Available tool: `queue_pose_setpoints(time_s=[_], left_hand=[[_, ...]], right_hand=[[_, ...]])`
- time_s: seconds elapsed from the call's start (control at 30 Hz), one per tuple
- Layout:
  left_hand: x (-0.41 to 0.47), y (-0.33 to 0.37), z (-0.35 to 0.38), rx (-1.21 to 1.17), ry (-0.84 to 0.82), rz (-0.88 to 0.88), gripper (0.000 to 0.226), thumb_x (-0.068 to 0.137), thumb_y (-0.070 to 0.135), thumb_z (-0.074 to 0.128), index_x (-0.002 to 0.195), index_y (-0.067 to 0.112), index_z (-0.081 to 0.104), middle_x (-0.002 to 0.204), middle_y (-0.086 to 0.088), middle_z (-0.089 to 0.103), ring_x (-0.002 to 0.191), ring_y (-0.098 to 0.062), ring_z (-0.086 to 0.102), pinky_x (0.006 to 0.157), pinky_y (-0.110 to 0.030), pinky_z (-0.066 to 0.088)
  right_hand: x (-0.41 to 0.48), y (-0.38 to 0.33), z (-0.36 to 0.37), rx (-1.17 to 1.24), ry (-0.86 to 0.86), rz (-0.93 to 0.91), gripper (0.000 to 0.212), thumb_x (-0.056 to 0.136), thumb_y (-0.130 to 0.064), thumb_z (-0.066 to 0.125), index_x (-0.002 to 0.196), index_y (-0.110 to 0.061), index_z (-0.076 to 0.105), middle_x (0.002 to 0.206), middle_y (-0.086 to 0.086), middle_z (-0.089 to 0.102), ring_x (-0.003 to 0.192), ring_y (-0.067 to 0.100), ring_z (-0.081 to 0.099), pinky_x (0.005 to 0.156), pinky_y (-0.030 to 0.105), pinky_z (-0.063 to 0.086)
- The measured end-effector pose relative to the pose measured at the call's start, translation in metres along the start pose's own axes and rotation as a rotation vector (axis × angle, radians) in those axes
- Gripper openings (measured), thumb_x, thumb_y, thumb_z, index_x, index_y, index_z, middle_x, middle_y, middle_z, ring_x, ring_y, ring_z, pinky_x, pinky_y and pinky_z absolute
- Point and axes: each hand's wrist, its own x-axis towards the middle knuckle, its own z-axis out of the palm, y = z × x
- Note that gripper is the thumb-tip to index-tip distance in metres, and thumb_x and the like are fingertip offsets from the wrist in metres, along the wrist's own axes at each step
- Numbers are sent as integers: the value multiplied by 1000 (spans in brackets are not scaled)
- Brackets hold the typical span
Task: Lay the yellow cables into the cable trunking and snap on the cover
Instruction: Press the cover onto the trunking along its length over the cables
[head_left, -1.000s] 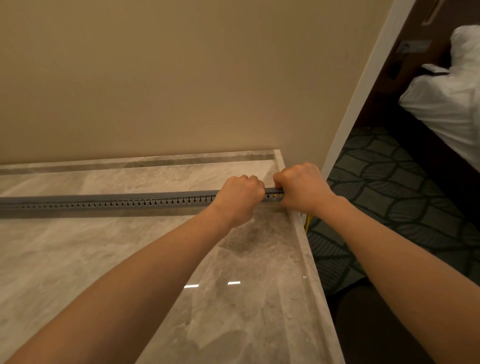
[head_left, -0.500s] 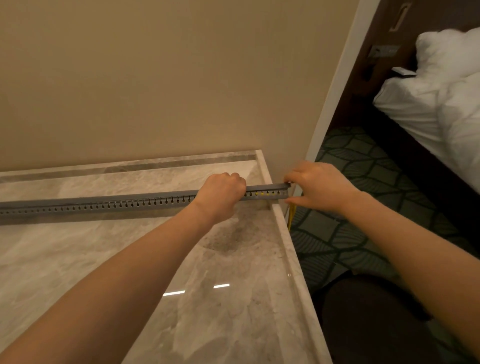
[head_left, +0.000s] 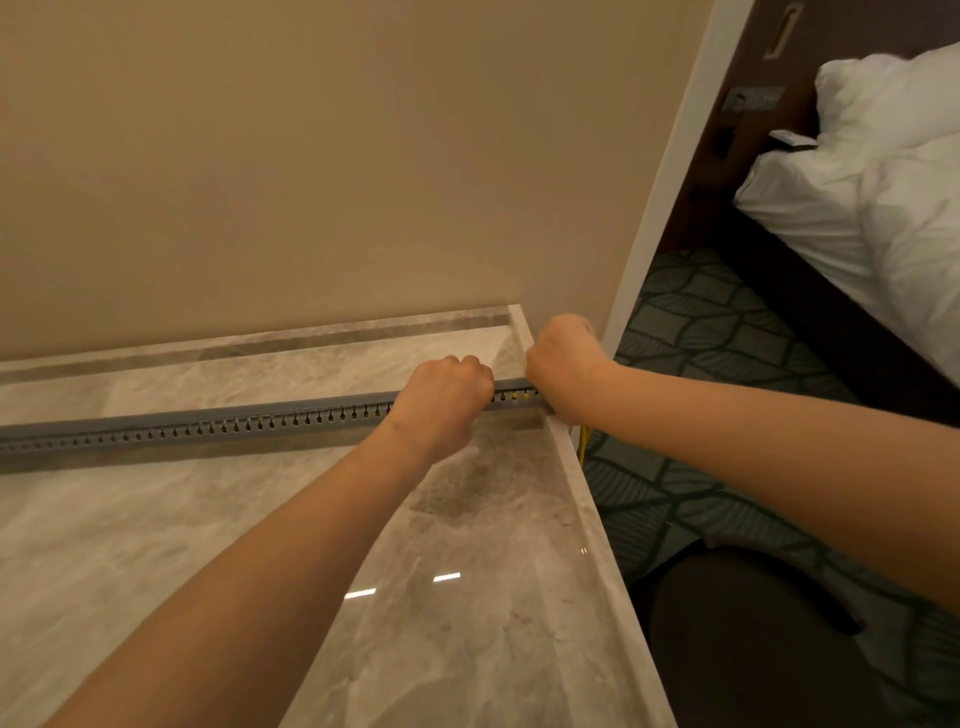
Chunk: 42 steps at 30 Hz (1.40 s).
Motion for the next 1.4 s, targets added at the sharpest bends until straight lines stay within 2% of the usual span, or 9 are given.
queue_pose_setpoints(time_s=[0.17,0.33,0.57,0.7,0.8,0.93,1.07,1.3,1.4], left_hand=[[-3,1,1,-22,19,6,17,81,1,52,97,7,53,97,-11,57,81,-25,55,58,-31,32],[-5,2,0,-34,31,10,18,81,1,51,98,8,51,96,-10,56,78,-24,53,57,-32,32],[-2,10,7,35,81,-11,17,85,12,52,101,11,47,97,-5,52,73,-19,39,51,-30,25],[-2,16,8,122,86,41,8,90,15,50,97,12,51,92,-2,55,77,-18,51,50,-27,29],[1,13,7,141,74,108,14,87,2,42,95,8,53,88,-6,53,67,-18,40,50,-28,27],[8,7,0,141,14,189,16,88,6,41,93,5,57,91,-10,53,66,-20,33,45,-30,15],[9,6,-1,140,-31,211,17,89,10,42,92,7,59,91,-10,55,66,-20,33,47,-31,17],[10,1,4,126,14,201,25,97,27,42,98,8,60,97,-8,58,83,-25,56,53,-32,28],[-2,-5,3,94,105,192,29,87,38,59,90,10,64,84,-5,62,71,-20,58,47,-27,32]], right_hand=[[10,1,-4,0,-51,-79,32,91,-12,45,59,-12,40,60,0,35,49,14,32,42,25,23],[7,6,2,7,66,-184,15,88,-28,51,76,-19,54,59,-3,42,51,13,38,47,25,32],[10,12,14,120,157,-248,16,84,-34,55,80,-20,61,58,-3,41,60,16,44,58,26,37],[13,15,19,147,184,-269,18,82,-35,55,79,-19,62,61,-1,43,62,18,45,56,26,35],[15,17,23,148,210,-292,19,79,-36,56,70,-20,57,54,-2,39,51,15,37,47,24,28],[17,21,27,160,242,-339,23,75,-36,57,61,-20,48,49,-3,36,44,12,30,41,23,20],[17,25,31,195,254,-378,27,74,-36,58,57,-21,45,47,-4,37,42,11,31,41,22,19],[5,19,22,97,274,-257,30,80,-35,53,57,-18,45,52,-4,40,44,12,34,43,24,17],[-1,10,17,108,227,-108,22,85,-32,51,66,-20,52,64,-4,47,52,13,38,44,28,17]])
